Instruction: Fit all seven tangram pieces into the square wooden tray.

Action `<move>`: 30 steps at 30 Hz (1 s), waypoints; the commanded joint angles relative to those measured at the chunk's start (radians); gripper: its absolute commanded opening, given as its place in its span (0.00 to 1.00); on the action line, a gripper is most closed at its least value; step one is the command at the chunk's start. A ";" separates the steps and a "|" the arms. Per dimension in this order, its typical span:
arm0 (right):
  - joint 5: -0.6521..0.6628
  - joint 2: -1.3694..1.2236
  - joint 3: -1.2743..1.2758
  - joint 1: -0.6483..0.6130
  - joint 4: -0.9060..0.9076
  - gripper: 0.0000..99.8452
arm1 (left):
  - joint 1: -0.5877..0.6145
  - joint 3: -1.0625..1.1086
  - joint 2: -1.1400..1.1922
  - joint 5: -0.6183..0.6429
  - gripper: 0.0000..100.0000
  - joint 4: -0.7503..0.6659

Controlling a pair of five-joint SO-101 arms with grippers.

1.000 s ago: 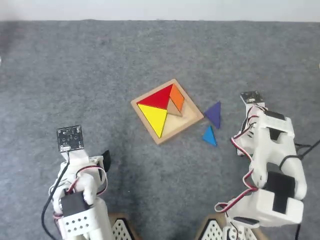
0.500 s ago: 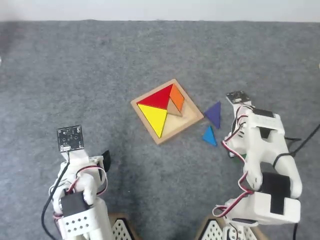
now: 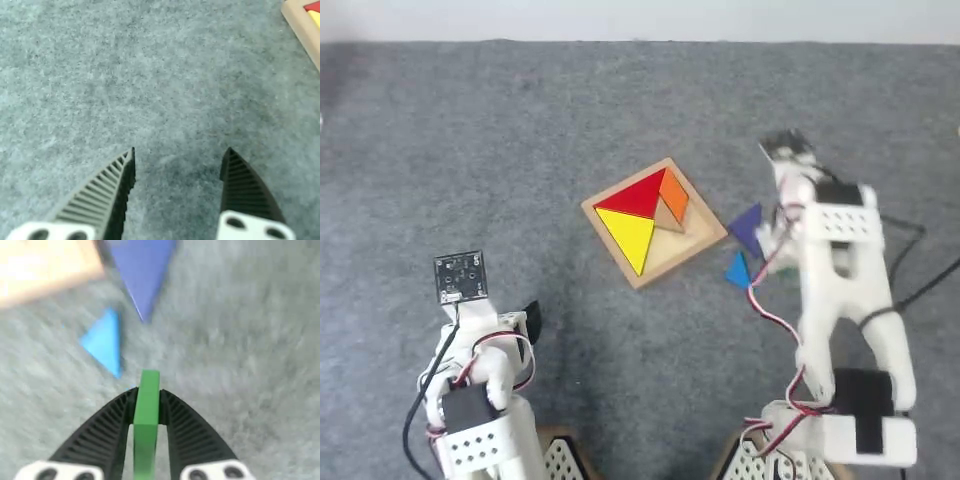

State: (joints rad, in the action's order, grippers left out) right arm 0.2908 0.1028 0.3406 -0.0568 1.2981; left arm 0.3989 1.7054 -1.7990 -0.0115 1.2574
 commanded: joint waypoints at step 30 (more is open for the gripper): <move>-0.471 -0.670 -0.806 -0.507 0.044 0.41 | 0.002 -0.022 -0.020 0.008 0.27 0.005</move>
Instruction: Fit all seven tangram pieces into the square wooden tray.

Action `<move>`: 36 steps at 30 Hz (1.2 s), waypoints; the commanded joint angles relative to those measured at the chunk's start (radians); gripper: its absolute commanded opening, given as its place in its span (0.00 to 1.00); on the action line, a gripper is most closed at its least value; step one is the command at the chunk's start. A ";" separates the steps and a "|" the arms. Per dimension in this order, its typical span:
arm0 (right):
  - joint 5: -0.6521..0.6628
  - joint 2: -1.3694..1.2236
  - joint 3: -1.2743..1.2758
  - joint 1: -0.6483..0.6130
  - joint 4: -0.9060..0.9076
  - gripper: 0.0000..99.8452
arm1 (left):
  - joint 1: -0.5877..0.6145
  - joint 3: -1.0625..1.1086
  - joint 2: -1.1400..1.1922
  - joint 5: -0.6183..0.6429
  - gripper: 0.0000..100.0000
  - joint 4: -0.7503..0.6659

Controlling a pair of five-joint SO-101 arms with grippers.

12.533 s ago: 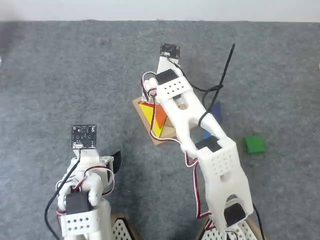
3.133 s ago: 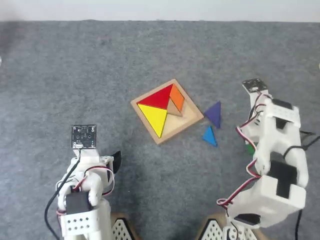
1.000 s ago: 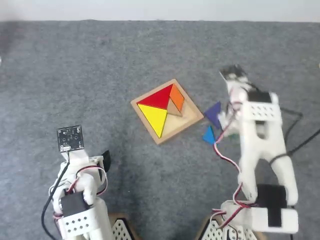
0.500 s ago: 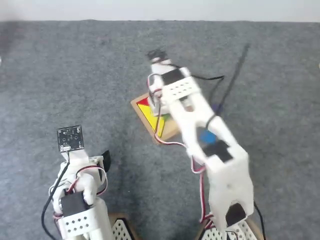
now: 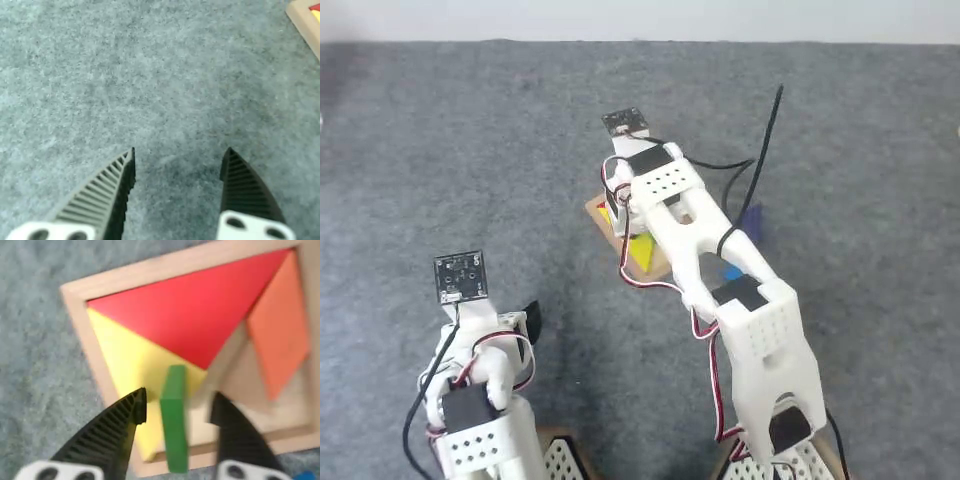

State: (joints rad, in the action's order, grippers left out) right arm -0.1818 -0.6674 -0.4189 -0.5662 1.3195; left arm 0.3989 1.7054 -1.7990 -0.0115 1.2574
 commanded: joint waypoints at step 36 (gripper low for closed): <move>0.230 0.133 0.095 0.311 -0.085 0.33 | 0.002 -0.022 -0.020 0.008 0.27 0.005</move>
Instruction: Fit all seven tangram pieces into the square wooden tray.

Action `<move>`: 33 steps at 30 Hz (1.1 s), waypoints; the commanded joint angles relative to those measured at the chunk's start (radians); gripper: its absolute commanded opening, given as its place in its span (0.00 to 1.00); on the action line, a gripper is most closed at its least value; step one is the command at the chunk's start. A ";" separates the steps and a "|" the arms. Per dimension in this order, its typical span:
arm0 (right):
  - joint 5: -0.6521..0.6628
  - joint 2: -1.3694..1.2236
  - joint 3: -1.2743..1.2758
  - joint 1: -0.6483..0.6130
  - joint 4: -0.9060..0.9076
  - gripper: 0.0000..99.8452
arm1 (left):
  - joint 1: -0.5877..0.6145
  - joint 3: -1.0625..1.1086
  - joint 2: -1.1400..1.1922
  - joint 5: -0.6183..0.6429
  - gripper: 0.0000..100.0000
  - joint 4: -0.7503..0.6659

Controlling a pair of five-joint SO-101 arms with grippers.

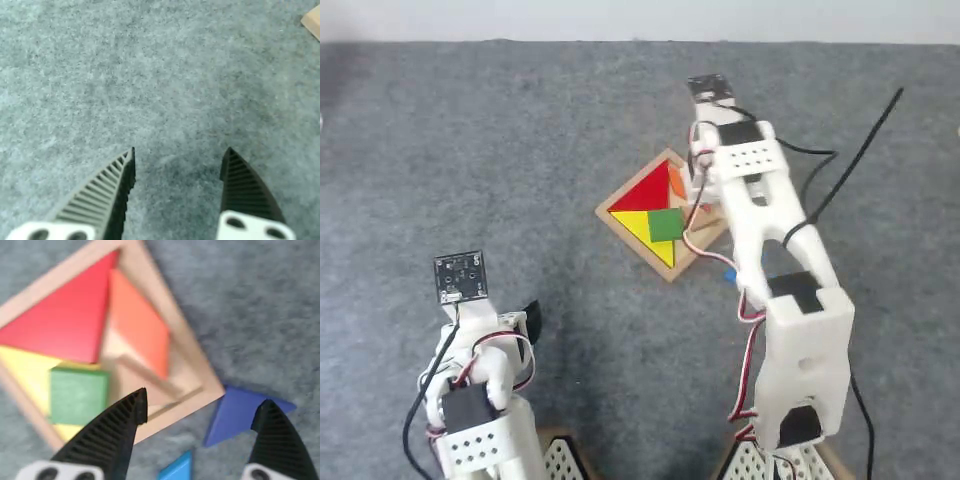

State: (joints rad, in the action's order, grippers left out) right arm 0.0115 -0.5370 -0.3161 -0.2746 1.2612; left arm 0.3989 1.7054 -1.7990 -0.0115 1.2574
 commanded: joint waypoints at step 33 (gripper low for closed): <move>0.035 -0.262 -0.364 -0.054 0.002 0.33 | 0.002 -0.022 -0.020 0.008 0.27 0.005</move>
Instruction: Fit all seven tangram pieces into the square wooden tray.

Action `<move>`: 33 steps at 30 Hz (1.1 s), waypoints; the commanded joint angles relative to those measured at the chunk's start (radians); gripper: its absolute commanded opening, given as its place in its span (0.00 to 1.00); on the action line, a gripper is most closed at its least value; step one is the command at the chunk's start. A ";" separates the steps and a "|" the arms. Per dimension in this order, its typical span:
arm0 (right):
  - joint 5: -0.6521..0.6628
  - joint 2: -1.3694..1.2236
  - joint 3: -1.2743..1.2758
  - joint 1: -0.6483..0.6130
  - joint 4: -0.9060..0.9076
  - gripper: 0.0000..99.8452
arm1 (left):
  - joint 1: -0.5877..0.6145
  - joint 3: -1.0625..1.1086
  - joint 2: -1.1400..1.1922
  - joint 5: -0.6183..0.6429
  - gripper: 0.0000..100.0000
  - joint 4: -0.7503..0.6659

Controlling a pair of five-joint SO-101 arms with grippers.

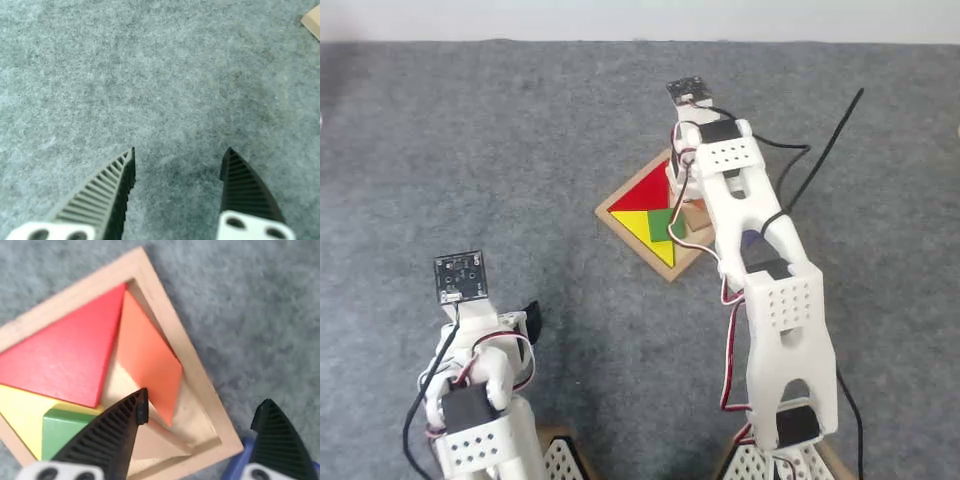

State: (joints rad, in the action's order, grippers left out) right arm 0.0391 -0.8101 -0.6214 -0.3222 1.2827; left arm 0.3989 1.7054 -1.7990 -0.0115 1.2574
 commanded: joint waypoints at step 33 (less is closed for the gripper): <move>0.120 -0.071 -0.058 0.025 0.148 0.33 | 0.002 -0.022 -0.020 0.008 0.27 0.005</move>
State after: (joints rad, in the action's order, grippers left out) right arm 0.1465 -0.8516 -0.6598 -0.3099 1.4760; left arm 0.3989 1.7054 -1.7990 -0.0115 1.2574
